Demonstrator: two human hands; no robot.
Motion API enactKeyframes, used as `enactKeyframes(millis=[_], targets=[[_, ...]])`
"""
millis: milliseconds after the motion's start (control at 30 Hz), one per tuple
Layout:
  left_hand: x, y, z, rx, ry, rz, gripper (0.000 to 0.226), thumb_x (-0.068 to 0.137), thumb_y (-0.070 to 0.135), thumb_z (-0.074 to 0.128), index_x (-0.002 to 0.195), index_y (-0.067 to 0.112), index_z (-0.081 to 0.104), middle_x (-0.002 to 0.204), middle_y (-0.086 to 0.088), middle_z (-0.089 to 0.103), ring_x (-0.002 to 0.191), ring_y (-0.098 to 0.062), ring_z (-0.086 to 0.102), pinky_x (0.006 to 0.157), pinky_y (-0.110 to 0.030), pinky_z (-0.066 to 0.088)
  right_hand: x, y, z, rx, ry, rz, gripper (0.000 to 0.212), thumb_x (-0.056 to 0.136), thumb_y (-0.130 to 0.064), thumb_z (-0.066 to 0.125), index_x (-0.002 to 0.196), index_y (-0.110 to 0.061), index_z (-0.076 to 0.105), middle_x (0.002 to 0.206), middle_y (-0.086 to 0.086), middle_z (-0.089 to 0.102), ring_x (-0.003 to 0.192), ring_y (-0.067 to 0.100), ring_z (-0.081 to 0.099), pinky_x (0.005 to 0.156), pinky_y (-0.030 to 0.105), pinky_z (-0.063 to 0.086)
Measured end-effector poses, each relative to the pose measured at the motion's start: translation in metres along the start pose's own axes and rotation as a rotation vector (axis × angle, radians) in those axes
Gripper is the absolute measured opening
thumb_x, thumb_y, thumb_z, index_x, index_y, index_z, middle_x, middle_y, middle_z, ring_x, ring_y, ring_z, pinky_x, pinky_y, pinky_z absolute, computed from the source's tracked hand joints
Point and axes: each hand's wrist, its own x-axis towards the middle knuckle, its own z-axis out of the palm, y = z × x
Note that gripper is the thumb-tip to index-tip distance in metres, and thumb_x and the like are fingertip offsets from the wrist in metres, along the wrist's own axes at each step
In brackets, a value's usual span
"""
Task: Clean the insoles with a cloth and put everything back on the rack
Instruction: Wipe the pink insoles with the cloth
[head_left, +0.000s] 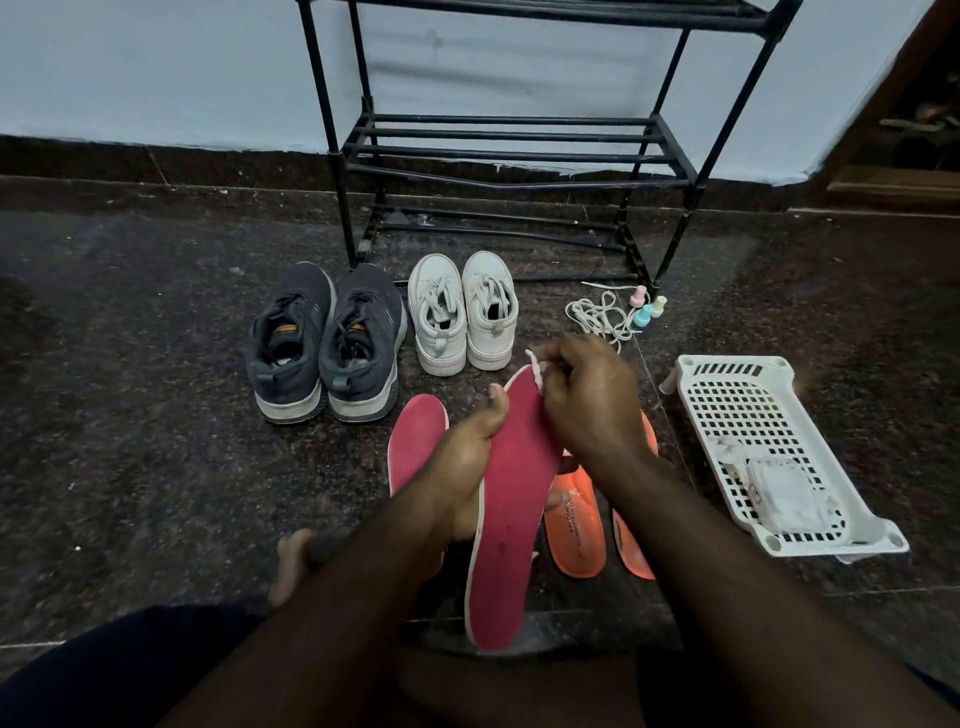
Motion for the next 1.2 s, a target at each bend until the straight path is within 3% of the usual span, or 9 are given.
enactKeyframes(millis=[200, 333, 500, 700, 767, 833, 933, 1100, 1200], targets=[[0.003, -0.001, -0.001, -0.039, -0.005, 0.003, 0.064, 0.093, 0.069, 0.039, 0.123, 0.019, 0.067, 0.109, -0.014, 0.072, 0.096, -0.033, 0.065, 0.082, -0.054, 0.051, -0.013, -0.014, 0.007, 0.054, -0.075, -0.156, 0.018, 0.08, 0.0, 0.059, 0.09, -0.007, 0.072, 0.089, 0.008, 0.066, 0.084, 0.022, 0.061, 0.076, 0.027, 0.043], [0.001, 0.0, -0.003, -0.008, -0.002, 0.01, 0.062, 0.094, 0.067, 0.04, 0.121, 0.019, 0.068, 0.103, -0.012, 0.074, 0.09, -0.028, 0.068, 0.08, -0.054, 0.055, -0.004, 0.001, 0.001, 0.006, 0.005, -0.03, 0.018, 0.082, 0.0, 0.058, 0.091, -0.009, 0.071, 0.09, 0.007, 0.064, 0.085, 0.023, 0.06, 0.076, 0.022, 0.04], [0.002, 0.002, 0.0, -0.095, -0.003, 0.016, 0.059, 0.098, 0.063, 0.035, 0.113, 0.018, 0.07, 0.106, -0.014, 0.074, 0.097, -0.032, 0.069, 0.096, -0.055, 0.045, -0.02, -0.013, 0.01, 0.05, -0.05, -0.145, 0.015, 0.08, -0.003, 0.062, 0.09, -0.009, 0.071, 0.088, 0.006, 0.065, 0.084, 0.019, 0.059, 0.077, 0.025, 0.043], [0.003, 0.003, -0.007, -0.109, -0.041, 0.009, 0.067, 0.093, 0.069, 0.042, 0.121, 0.015, 0.071, 0.141, -0.02, 0.055, 0.137, -0.043, 0.043, 0.111, -0.071, 0.028, -0.01, -0.003, -0.001, -0.041, -0.028, -0.081, 0.014, 0.079, 0.002, 0.059, 0.082, -0.01, 0.065, 0.083, 0.005, 0.062, 0.079, 0.024, 0.058, 0.071, 0.031, 0.04], [0.002, 0.002, -0.007, -0.107, -0.034, 0.01, 0.069, 0.092, 0.069, 0.043, 0.124, 0.014, 0.069, 0.135, -0.021, 0.06, 0.128, -0.043, 0.052, 0.107, -0.069, 0.035, -0.013, -0.005, -0.004, -0.085, -0.096, -0.054, 0.014, 0.081, -0.001, 0.057, 0.084, -0.012, 0.066, 0.085, 0.005, 0.062, 0.081, 0.024, 0.058, 0.072, 0.034, 0.043], [-0.001, 0.004, -0.005, -0.103, -0.012, 0.039, 0.07, 0.092, 0.068, 0.041, 0.12, 0.01, 0.069, 0.113, -0.018, 0.068, 0.099, -0.037, 0.066, 0.085, -0.058, 0.055, -0.016, -0.006, -0.008, -0.124, -0.191, -0.01, 0.016, 0.082, -0.004, 0.056, 0.087, -0.014, 0.068, 0.09, 0.005, 0.064, 0.086, 0.023, 0.059, 0.076, 0.034, 0.046], [0.0, 0.009, -0.005, -0.114, 0.008, 0.043, 0.07, 0.095, 0.068, 0.036, 0.114, 0.009, 0.068, 0.097, -0.014, 0.071, 0.08, -0.03, 0.066, 0.065, -0.045, 0.059, -0.021, -0.003, -0.012, -0.097, -0.224, 0.0, 0.016, 0.083, -0.006, 0.058, 0.088, -0.015, 0.069, 0.093, 0.002, 0.065, 0.089, 0.019, 0.06, 0.078, 0.029, 0.045], [-0.001, 0.005, -0.004, -0.088, 0.0, 0.002, 0.066, 0.092, 0.068, 0.04, 0.112, 0.016, 0.075, 0.116, -0.015, 0.069, 0.113, -0.037, 0.056, 0.106, -0.066, 0.036, -0.011, -0.009, -0.009, -0.028, -0.058, -0.041, 0.015, 0.082, -0.002, 0.059, 0.089, -0.011, 0.07, 0.09, 0.004, 0.065, 0.087, 0.021, 0.06, 0.078, 0.029, 0.043], [-0.003, 0.006, -0.004, -0.07, -0.001, 0.012, 0.066, 0.093, 0.068, 0.039, 0.112, 0.015, 0.073, 0.108, -0.012, 0.073, 0.1, -0.031, 0.067, 0.097, -0.062, 0.046, -0.009, -0.007, -0.01, -0.073, -0.094, -0.035, 0.015, 0.084, -0.004, 0.058, 0.09, -0.013, 0.069, 0.09, 0.004, 0.064, 0.086, 0.021, 0.059, 0.076, 0.03, 0.043]])
